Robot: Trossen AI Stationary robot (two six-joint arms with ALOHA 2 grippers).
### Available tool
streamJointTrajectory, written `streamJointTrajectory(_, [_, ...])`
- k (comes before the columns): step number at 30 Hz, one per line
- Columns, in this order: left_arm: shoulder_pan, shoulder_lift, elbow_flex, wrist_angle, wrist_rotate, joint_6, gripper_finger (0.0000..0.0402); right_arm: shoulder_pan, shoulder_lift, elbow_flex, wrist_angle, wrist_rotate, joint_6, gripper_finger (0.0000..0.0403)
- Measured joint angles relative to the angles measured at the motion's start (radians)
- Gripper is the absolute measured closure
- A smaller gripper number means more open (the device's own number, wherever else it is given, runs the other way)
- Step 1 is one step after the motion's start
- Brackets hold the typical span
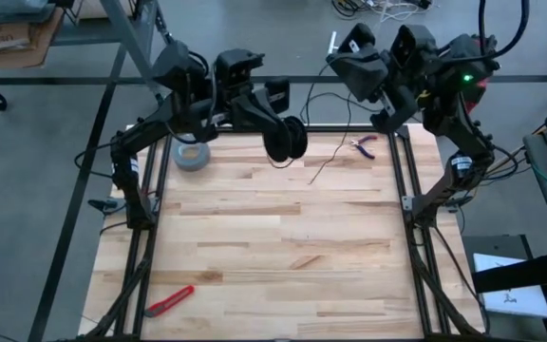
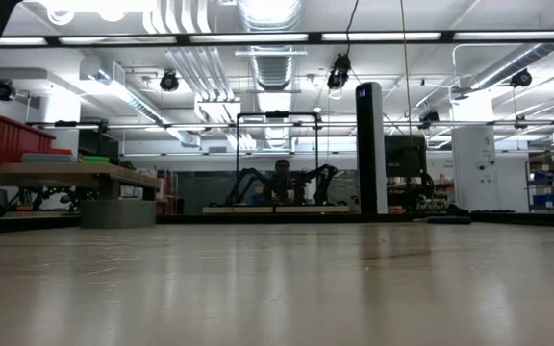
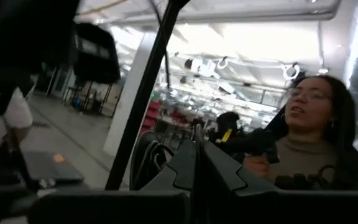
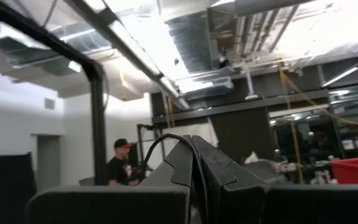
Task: Coil cords
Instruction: Coil the black wire on the black spool
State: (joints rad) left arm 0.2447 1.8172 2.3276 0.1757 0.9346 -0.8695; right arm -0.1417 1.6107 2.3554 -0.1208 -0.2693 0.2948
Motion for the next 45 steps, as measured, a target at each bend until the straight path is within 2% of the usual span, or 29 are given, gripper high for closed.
streamJointTrajectory(5, [-0.007, -0.001, 0.0, -0.104, -0.001, 0.061, 0.0395, -0.001, 0.002, 0.0, 0.003, 0.039, -0.007, 0.0403])
streamJointTrajectory(17, [-0.058, -0.002, 0.0, -0.05, 0.078, 0.075, 0.0395, -0.012, 0.02, 0.001, -0.051, 0.111, -0.052, 0.0403])
streamJointTrajectory(21, [-0.068, -0.003, 0.0, -0.044, 0.081, 0.075, 0.0395, -0.016, 0.039, 0.001, -0.107, 0.16, -0.056, 0.0403])
streamJointTrajectory(26, [-0.066, -0.004, 0.0, -0.068, 0.078, 0.076, 0.0395, -0.023, 0.053, 0.0, -0.116, 0.166, -0.021, 0.0403])
streamJointTrajectory(31, [-0.067, -0.007, 0.0, -0.076, 0.08, 0.068, 0.0395, -0.049, 0.043, 0.002, -0.196, 0.124, 0.084, 0.0403])
streamJointTrajectory(37, [-0.076, -0.007, 0.0, -0.026, 0.111, 0.066, 0.0395, -0.1, 0.051, 0.0, -0.481, 0.112, 0.216, 0.0403])
streamJointTrajectory(41, [-0.078, -0.007, 0.0, 0.038, 0.113, 0.067, 0.0395, -0.104, 0.074, 0.0, -0.577, 0.099, 0.232, 0.0403])
streamJointTrajectory(45, [-0.079, -0.008, 0.0, 0.084, 0.114, 0.067, 0.0395, -0.105, 0.107, 0.0, -0.588, -0.033, 0.285, 0.0403])
